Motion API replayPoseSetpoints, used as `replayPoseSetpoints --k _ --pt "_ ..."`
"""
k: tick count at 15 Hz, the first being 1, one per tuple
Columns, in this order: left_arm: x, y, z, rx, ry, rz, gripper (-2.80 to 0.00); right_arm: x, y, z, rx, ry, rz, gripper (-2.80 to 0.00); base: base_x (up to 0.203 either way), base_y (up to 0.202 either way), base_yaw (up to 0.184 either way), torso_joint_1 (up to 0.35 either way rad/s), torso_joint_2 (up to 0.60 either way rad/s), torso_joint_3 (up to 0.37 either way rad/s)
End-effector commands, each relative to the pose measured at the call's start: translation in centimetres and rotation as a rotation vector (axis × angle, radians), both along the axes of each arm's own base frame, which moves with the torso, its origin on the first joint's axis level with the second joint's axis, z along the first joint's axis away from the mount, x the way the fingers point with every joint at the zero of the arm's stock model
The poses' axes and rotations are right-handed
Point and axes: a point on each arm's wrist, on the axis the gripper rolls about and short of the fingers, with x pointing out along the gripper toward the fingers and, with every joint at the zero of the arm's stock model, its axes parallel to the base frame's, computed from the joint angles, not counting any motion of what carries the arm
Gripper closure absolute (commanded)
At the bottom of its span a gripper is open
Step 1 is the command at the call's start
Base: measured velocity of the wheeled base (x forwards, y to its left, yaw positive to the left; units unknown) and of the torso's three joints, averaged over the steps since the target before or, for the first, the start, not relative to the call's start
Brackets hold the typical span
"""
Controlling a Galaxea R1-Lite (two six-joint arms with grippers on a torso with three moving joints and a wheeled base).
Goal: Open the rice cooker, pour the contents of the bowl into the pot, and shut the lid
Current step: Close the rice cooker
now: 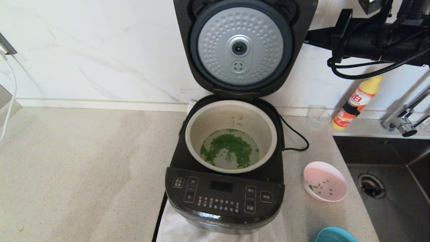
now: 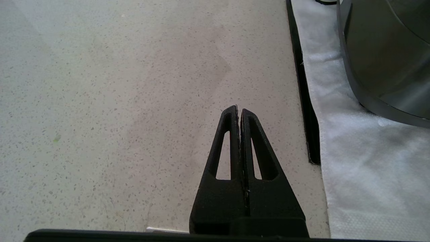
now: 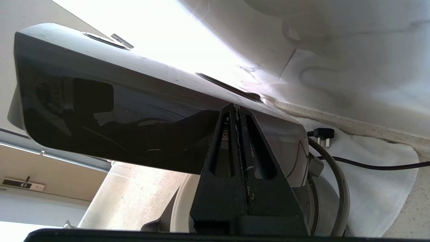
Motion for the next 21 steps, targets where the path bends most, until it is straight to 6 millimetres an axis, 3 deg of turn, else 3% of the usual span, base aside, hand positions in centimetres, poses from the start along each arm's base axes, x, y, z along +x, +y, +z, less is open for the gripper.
replayPoseSetpoints --k 1,6,9,16,21 --pt "0.1 0.0 -0.3 0.0 0.009 0.0 0.0 0.3 0.0 -0.2 0.001 0.007 -0.001 0.0 0.0 0.0 0.0 0.0 0.0 0.0" --pt "0.1 0.0 -0.3 0.0 0.009 0.0 0.0 3.0 -0.7 -1.1 0.009 -0.004 -0.063 0.0 0.0 0.0 0.0 0.0 0.0 0.0" --pt "0.1 0.0 -0.3 0.0 0.009 0.0 0.0 3.6 -0.6 -1.3 0.01 -0.005 -0.067 0.0 0.0 0.0 0.0 0.0 0.0 0.0" --pt "0.1 0.0 -0.3 0.0 0.009 0.0 0.0 2.8 0.3 -0.8 0.033 0.013 0.025 0.0 0.0 0.0 0.0 0.0 0.0 0.0" --pt "0.1 0.0 -0.3 0.0 0.009 0.0 0.0 0.8 -1.1 0.9 0.094 0.052 0.2 0.0 0.0 0.0 0.0 0.0 0.0 0.0"
